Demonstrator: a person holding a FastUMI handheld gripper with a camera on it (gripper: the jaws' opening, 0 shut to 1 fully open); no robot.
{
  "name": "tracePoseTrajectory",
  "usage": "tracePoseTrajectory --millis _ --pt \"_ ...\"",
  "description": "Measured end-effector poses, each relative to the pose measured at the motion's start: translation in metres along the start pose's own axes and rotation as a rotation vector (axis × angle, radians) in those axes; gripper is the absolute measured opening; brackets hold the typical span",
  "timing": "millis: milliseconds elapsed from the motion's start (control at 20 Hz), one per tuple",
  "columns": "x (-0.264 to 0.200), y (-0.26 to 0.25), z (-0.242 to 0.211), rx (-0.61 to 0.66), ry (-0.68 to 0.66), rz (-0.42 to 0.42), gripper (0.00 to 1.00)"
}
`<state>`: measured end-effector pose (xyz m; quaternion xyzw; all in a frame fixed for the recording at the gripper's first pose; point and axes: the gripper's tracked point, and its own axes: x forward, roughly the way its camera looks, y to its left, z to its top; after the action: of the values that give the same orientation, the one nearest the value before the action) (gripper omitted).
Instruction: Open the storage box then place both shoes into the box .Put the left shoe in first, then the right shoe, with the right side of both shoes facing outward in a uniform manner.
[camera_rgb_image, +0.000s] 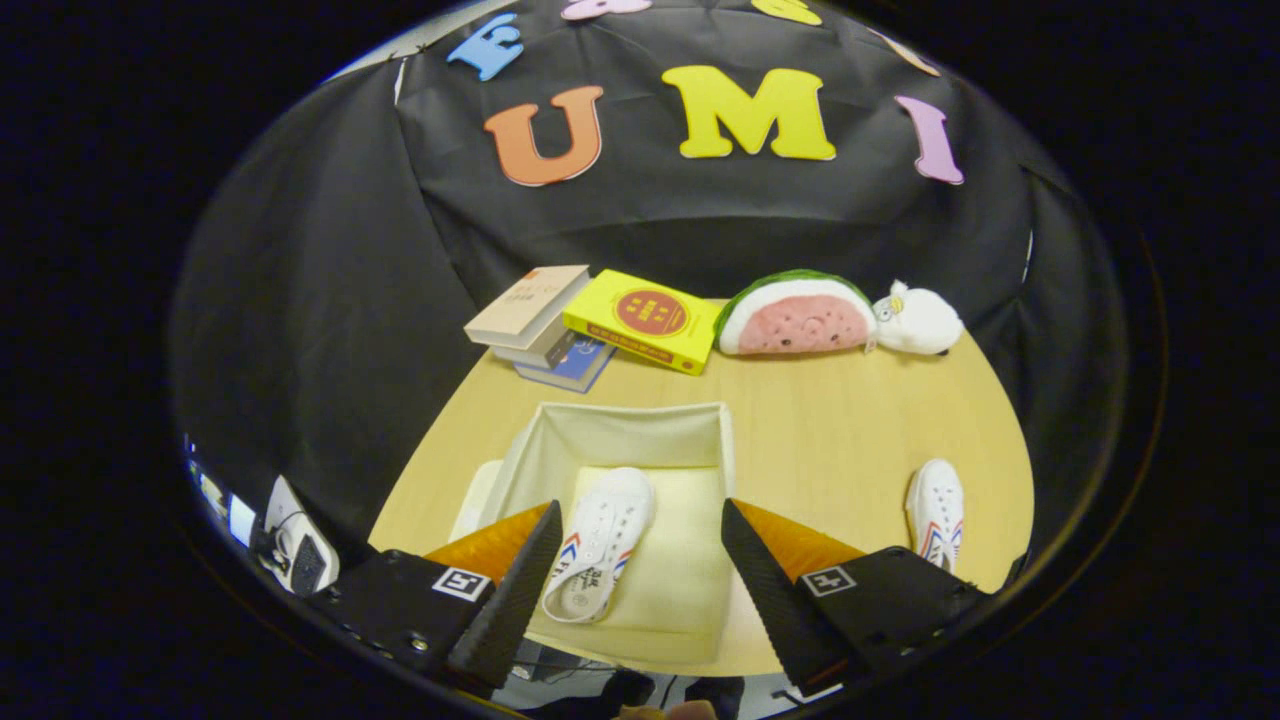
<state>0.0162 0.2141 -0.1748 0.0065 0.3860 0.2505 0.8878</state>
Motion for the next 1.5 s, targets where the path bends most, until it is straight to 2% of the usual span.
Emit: tracePoseTrajectory --millis 250,400,700,1000,1500 --pt "-0.048 -0.077 0.007 0.054 -0.094 -0.058 0.96" --pt "-0.067 -0.131 -0.003 0.115 -0.108 -0.084 0.96" --pt "-0.087 -0.254 -0.048 0.135 -0.094 -0.258 0.96" --pt "-0.063 -0.321 -0.094 0.160 -0.003 -0.286 0.96" --pt "0.024 -0.369 -0.149 0.150 0.215 -0.217 0.97"
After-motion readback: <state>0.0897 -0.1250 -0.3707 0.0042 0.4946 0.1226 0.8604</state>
